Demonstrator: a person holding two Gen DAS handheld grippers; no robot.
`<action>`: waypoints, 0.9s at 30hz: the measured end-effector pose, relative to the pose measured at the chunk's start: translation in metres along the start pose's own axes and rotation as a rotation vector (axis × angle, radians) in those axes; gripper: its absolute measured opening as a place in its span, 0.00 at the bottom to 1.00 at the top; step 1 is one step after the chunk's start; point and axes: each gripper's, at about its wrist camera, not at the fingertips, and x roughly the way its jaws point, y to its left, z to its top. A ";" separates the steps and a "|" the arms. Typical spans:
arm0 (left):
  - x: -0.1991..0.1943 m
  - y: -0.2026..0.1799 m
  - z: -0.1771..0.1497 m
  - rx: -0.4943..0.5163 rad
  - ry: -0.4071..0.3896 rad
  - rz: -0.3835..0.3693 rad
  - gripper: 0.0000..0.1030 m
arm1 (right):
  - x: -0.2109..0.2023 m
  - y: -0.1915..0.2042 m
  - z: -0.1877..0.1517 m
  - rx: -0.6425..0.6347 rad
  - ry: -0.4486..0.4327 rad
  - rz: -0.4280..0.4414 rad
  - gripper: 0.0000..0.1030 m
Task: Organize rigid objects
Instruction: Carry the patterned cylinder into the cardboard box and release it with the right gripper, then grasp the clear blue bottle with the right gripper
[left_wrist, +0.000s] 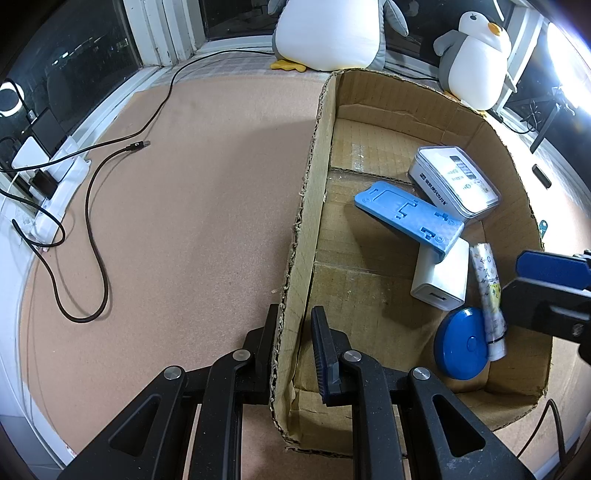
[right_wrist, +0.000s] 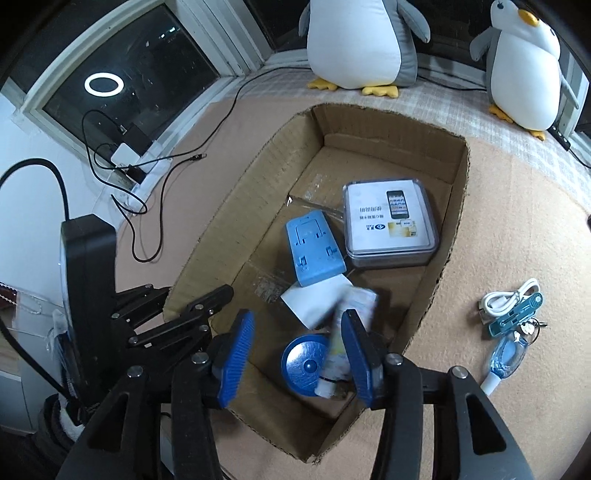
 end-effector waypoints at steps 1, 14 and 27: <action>0.000 0.000 0.000 0.000 0.000 0.000 0.16 | -0.002 -0.001 0.000 0.004 -0.004 0.002 0.44; 0.000 0.000 0.000 -0.001 0.000 0.000 0.16 | -0.055 -0.055 -0.013 0.139 -0.097 -0.018 0.44; 0.000 -0.001 -0.001 0.000 -0.001 0.001 0.16 | -0.050 -0.136 -0.040 0.347 -0.055 -0.130 0.44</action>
